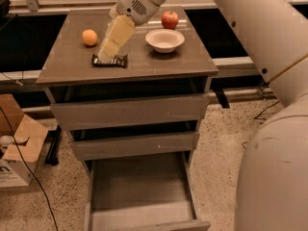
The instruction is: Place rxbar chocolate into bottom drawer
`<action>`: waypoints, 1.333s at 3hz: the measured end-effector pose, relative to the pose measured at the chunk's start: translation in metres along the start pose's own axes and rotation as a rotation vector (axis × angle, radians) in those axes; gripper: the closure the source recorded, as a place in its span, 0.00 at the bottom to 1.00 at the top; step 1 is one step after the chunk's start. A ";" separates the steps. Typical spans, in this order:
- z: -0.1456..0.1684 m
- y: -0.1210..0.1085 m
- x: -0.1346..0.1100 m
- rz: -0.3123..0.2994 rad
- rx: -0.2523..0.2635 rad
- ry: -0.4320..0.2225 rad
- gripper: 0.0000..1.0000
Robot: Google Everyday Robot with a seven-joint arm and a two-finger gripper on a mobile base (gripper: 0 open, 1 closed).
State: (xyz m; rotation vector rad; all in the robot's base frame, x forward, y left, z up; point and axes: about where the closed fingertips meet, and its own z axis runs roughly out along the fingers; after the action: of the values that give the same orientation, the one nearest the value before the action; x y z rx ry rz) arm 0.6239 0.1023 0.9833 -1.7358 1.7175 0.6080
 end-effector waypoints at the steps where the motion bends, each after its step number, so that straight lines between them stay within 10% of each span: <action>1: 0.014 -0.017 0.009 0.050 0.038 -0.034 0.00; 4: 0.084 -0.114 0.077 0.169 0.109 -0.131 0.00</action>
Offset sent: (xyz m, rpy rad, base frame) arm 0.1132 -0.0032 -0.0779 0.1866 0.0137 -0.2406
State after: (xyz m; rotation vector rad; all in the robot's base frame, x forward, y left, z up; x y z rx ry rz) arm 0.7490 0.1025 0.8822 -1.4538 1.7813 0.6737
